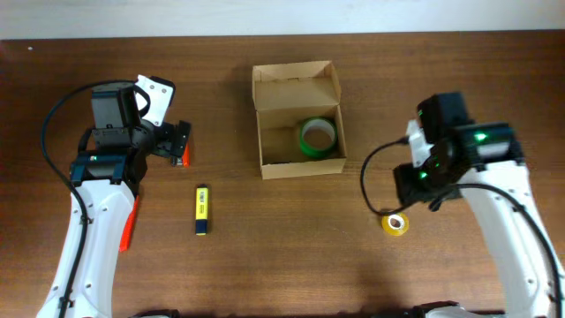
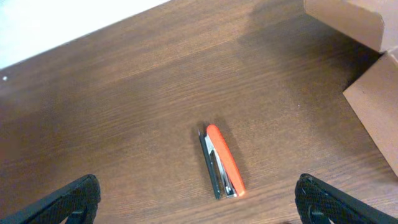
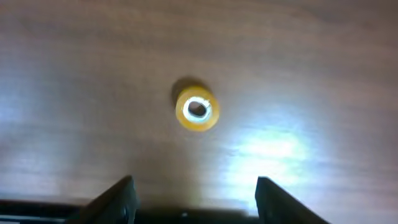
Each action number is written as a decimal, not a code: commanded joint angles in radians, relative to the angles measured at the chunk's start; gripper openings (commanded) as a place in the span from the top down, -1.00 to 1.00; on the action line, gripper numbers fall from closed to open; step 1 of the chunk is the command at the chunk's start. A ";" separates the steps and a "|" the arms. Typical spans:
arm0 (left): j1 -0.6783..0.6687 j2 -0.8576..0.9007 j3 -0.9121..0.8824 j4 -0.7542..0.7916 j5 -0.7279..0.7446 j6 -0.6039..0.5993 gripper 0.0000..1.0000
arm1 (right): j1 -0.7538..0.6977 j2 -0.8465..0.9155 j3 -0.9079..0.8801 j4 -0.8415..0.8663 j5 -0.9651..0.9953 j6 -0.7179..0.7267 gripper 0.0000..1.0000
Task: Pack container
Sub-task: 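Move the right gripper to the yellow tape roll and grasp it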
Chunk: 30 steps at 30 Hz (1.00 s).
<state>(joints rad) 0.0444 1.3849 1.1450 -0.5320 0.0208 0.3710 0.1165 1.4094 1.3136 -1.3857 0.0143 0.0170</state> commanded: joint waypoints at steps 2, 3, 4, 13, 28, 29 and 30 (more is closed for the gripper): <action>0.004 0.008 0.013 0.001 -0.003 0.013 -0.99 | -0.006 -0.024 -0.194 0.124 -0.106 0.025 -0.24; 0.004 0.008 0.013 0.001 -0.003 0.013 -0.99 | -0.006 -0.024 -0.237 0.156 -0.120 0.026 -0.24; 0.004 0.008 0.013 0.001 -0.003 0.013 -0.99 | -0.006 -0.024 -0.254 0.167 -0.124 0.025 -0.24; 0.004 0.008 0.013 0.001 -0.003 0.013 -0.99 | -0.006 -0.005 -0.362 0.306 -0.094 0.078 -0.14; 0.004 0.008 0.013 0.001 -0.003 0.014 -0.99 | -0.006 0.180 -0.441 0.471 -0.097 0.100 -0.14; 0.004 0.008 0.013 0.001 -0.003 0.014 -0.99 | -0.006 0.192 -0.441 0.476 -0.097 0.100 -0.14; 0.004 0.008 0.013 0.001 -0.003 0.014 -0.99 | -0.006 0.204 -0.441 0.482 -0.097 0.100 -0.14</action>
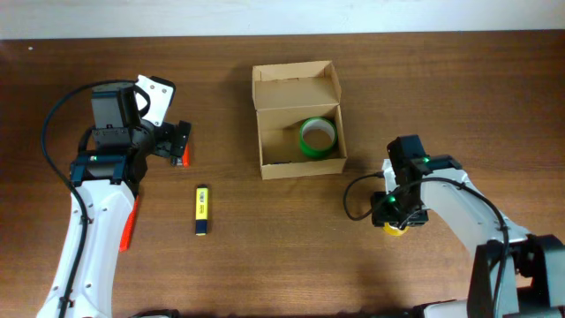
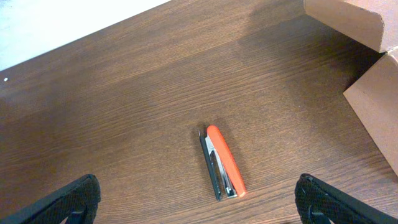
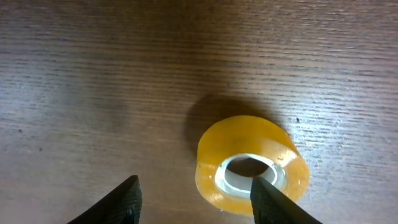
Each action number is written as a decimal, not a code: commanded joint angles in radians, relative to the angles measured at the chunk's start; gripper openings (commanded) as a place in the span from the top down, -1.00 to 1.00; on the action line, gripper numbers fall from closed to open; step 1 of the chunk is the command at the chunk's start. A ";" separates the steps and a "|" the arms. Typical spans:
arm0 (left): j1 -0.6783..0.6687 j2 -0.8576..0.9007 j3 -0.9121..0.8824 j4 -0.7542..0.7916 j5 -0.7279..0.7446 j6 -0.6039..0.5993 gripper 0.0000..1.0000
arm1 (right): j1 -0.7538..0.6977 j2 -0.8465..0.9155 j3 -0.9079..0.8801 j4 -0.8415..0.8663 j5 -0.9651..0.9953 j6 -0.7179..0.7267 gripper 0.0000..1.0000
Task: Pack container
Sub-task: 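Move the right gripper to the yellow tape roll and grasp it, then carry the yellow tape into the box and drop it inside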
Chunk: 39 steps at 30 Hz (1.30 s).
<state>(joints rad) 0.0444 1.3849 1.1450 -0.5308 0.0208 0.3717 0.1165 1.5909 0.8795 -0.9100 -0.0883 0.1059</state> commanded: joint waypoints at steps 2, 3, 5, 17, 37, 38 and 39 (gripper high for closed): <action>0.004 0.008 0.013 0.000 -0.003 0.013 -0.99 | -0.006 0.041 -0.006 0.013 0.006 0.011 -0.14; 0.004 0.008 0.013 0.000 -0.003 0.013 -0.99 | -0.006 0.051 -0.006 0.020 0.006 0.011 -0.15; 0.004 0.008 0.013 0.000 -0.005 0.013 -0.99 | -0.006 0.072 -0.008 0.036 0.006 0.011 -0.14; 0.004 0.008 0.013 0.000 -0.029 0.016 -0.99 | -0.006 0.100 -0.008 0.055 0.006 0.016 0.77; 0.004 0.008 0.013 0.000 -0.029 0.016 -0.99 | -0.006 0.003 0.782 -0.322 0.067 -0.127 0.93; 0.004 0.008 0.013 0.000 -0.029 0.016 -0.99 | -0.006 0.014 0.846 -0.325 0.067 -0.148 0.93; 0.004 0.008 0.013 0.000 -0.029 0.016 -0.99 | -0.006 0.032 0.906 -0.324 0.067 -0.160 0.93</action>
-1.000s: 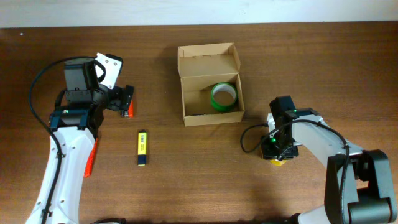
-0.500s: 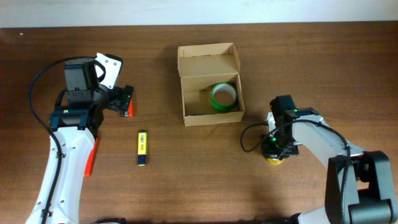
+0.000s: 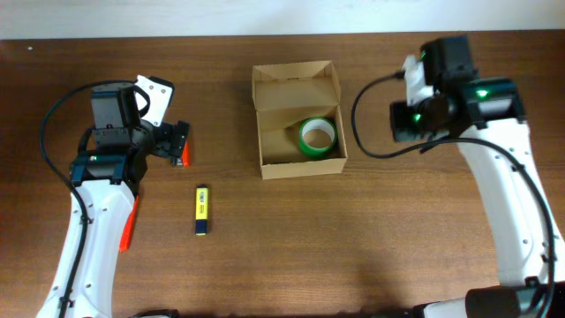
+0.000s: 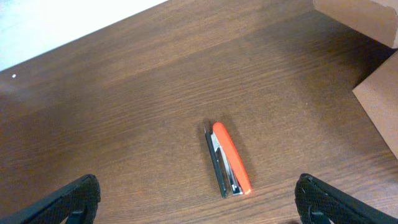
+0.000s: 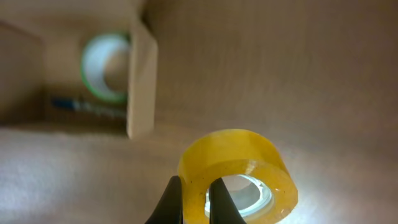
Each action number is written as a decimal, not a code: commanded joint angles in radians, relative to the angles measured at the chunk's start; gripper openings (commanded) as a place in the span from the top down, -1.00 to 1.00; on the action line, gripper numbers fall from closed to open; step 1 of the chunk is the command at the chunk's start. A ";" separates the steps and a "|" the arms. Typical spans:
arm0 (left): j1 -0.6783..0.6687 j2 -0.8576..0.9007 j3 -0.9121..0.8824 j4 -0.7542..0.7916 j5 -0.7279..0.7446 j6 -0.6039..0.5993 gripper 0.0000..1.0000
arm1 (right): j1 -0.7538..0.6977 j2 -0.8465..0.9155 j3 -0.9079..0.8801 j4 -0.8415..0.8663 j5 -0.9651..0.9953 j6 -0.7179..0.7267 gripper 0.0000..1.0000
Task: Pack container
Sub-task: 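Carry the yellow tape into the box and drop it inside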
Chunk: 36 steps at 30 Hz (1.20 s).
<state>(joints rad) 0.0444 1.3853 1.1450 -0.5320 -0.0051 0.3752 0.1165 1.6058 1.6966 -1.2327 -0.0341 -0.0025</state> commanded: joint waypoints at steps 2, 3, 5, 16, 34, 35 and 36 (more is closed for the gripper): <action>0.004 0.008 0.013 0.001 -0.003 0.013 -0.99 | -0.005 0.079 0.188 -0.016 0.010 -0.075 0.93; 0.004 0.008 0.013 0.001 -0.003 0.013 -0.99 | -0.005 0.128 0.236 -0.031 -0.012 -0.101 0.93; 0.004 0.008 0.013 0.001 -0.003 0.013 -0.99 | 0.009 0.216 0.305 -0.061 -0.044 -0.160 0.93; 0.004 0.008 0.013 0.001 -0.003 0.013 -0.99 | 0.253 0.422 0.369 -0.068 -0.021 -0.301 0.93; 0.004 0.008 0.013 0.001 -0.002 0.012 -0.99 | 0.309 0.613 0.369 -0.029 -0.018 -0.402 0.93; 0.004 0.008 0.013 0.001 -0.002 0.012 -0.99 | 0.310 0.613 0.369 -0.012 -0.018 -0.406 0.93; 0.004 0.008 0.013 0.001 -0.002 0.012 -0.99 | 0.310 0.613 0.369 -0.004 -0.018 -0.407 0.93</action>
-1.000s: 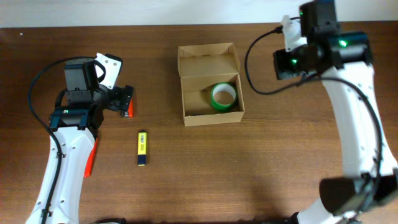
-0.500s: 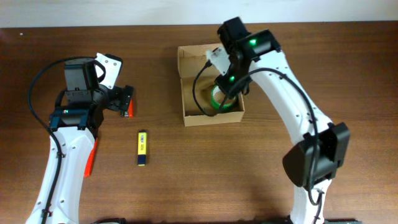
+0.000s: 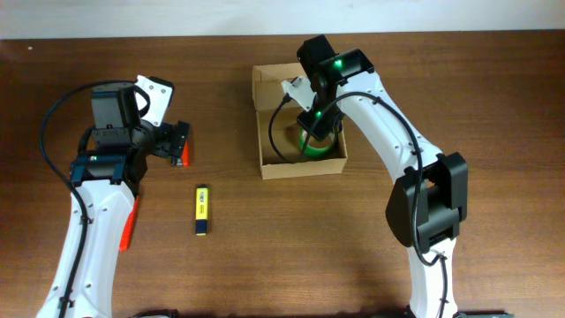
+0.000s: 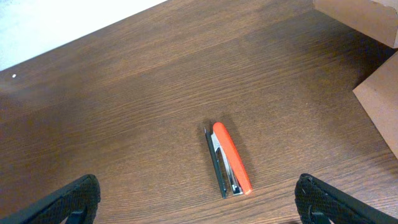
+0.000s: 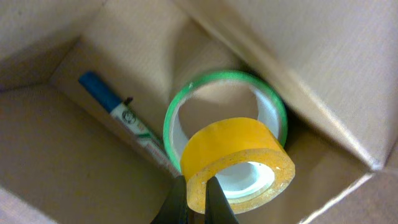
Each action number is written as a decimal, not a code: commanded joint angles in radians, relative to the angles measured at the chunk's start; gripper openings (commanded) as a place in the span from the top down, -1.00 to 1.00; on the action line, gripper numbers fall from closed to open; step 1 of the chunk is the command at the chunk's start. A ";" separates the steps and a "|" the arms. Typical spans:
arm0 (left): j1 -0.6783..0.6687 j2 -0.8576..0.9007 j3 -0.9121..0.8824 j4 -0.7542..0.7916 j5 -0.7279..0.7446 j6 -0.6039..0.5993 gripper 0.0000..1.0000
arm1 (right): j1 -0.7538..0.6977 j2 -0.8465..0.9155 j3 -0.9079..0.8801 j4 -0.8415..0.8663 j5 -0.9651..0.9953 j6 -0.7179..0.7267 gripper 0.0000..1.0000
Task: Pack container
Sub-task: 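Carry the yellow tape into the box and drop it inside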
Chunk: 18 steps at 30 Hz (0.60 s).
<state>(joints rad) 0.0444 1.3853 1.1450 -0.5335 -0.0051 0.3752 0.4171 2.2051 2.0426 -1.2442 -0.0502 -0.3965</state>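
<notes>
The open cardboard box (image 3: pixel 265 163) stands at the table's middle back. Inside it lie a green tape roll (image 5: pixel 186 109) and a blue-capped marker (image 5: pixel 115 106). My right gripper (image 5: pixel 196 199) is shut on the wall of a yellow tape roll (image 5: pixel 233 158), holding it inside the box just above the green roll; overhead the arm hides it. My left gripper (image 4: pixel 199 202) hangs open above an orange stapler (image 4: pixel 231 157) left of the box. A yellow-and-blue marker (image 3: pixel 201 210) and an orange pen (image 3: pixel 129 223) lie on the table.
The box's raised flaps (image 3: pixel 298 72) stand at its far side. The right arm (image 3: pixel 388 97) reaches across the table from the right into the box. The table's back edge meets a white wall (image 4: pixel 56 25).
My right gripper, with the yellow tape roll, was right of the box and high; now it is inside the box over the green roll. The left arm is unmoved.
The right gripper hung open above the yellow tape on the table's right. It was then low, its fingers around the roll. Later it held the roll up beside the box, and now holds it inside. The left gripper stayed open over the stapler throughout.
</notes>
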 commanded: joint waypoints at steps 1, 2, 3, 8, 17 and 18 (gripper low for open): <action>0.004 0.008 0.013 0.002 0.000 0.012 -0.99 | 0.009 0.017 0.023 0.013 -0.002 -0.018 0.93; 0.004 0.008 0.013 0.002 0.001 0.012 -0.99 | 0.009 0.020 0.023 0.016 -0.002 -0.019 0.93; 0.004 0.008 0.013 0.002 0.001 0.012 -0.99 | 0.009 0.025 0.023 0.016 -0.002 -0.019 0.93; 0.004 0.008 0.013 0.002 0.001 0.012 -0.99 | 0.009 0.058 0.023 0.023 -0.002 -0.026 0.93; 0.004 0.008 0.013 -0.002 0.001 0.012 -0.99 | 0.009 0.091 0.023 0.034 0.002 -0.041 0.10; 0.004 0.008 0.013 -0.002 0.001 0.012 -0.99 | 0.009 0.091 0.023 0.031 0.002 -0.041 0.08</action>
<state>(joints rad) 0.0444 1.3853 1.1450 -0.5339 -0.0048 0.3752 0.4191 2.2883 2.0438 -1.2140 -0.0502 -0.4328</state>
